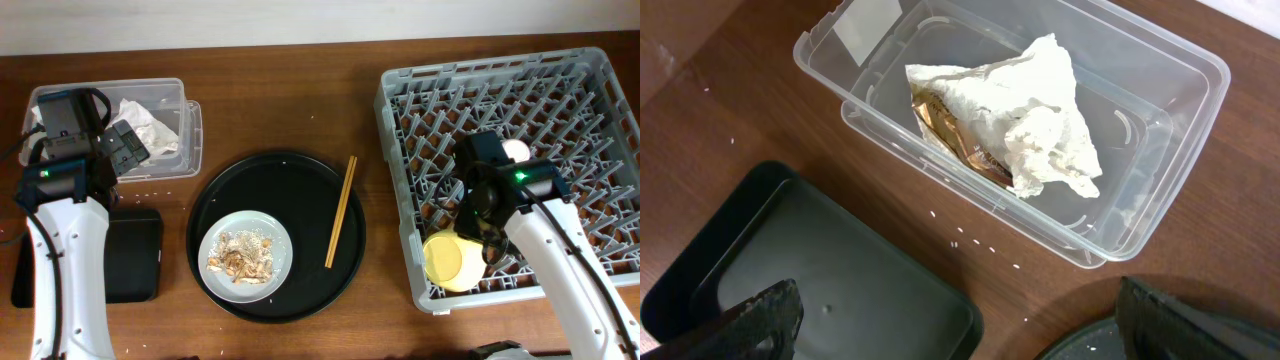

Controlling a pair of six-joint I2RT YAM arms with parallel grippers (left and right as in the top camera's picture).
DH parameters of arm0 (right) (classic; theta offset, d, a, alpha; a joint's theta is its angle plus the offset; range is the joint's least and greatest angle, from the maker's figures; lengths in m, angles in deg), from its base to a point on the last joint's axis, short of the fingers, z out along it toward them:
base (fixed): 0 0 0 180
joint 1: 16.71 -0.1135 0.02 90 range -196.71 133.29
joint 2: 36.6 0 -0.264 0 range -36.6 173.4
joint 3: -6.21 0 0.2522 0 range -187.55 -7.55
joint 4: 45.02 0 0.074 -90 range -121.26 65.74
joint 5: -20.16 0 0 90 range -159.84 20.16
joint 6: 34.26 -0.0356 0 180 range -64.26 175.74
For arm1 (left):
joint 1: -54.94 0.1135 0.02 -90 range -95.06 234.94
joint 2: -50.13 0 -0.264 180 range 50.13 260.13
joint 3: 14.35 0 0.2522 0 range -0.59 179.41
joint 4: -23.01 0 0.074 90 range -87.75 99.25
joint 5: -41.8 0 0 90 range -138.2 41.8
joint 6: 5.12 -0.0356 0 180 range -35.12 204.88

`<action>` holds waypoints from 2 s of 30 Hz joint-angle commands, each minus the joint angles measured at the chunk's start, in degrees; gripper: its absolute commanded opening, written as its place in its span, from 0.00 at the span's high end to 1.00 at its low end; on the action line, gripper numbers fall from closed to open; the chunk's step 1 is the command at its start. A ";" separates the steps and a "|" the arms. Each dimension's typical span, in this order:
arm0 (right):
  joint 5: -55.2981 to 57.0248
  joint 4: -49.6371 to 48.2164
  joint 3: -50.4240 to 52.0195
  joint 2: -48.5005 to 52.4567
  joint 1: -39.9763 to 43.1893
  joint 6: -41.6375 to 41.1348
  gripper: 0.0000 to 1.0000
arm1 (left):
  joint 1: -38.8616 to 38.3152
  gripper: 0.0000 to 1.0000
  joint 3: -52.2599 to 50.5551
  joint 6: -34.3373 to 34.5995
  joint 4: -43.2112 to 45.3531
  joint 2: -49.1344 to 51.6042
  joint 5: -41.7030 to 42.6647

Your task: Sort waste into correct bins and load items into the dishwasher rack

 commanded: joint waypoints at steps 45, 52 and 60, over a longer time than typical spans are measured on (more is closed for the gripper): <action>-0.57 -5.99 -1.01 -0.55 18.16 -0.85 0.01 | 0.39 0.01 0.26 -0.28 0.07 0.09 -0.59; -0.57 -5.99 -1.01 -0.55 18.16 -0.85 0.01 | 0.39 0.01 0.26 -0.28 0.07 0.09 -0.59; -0.57 -5.99 -1.01 -0.55 18.16 -0.85 0.01 | 0.39 0.01 0.26 -0.28 0.07 0.09 -0.59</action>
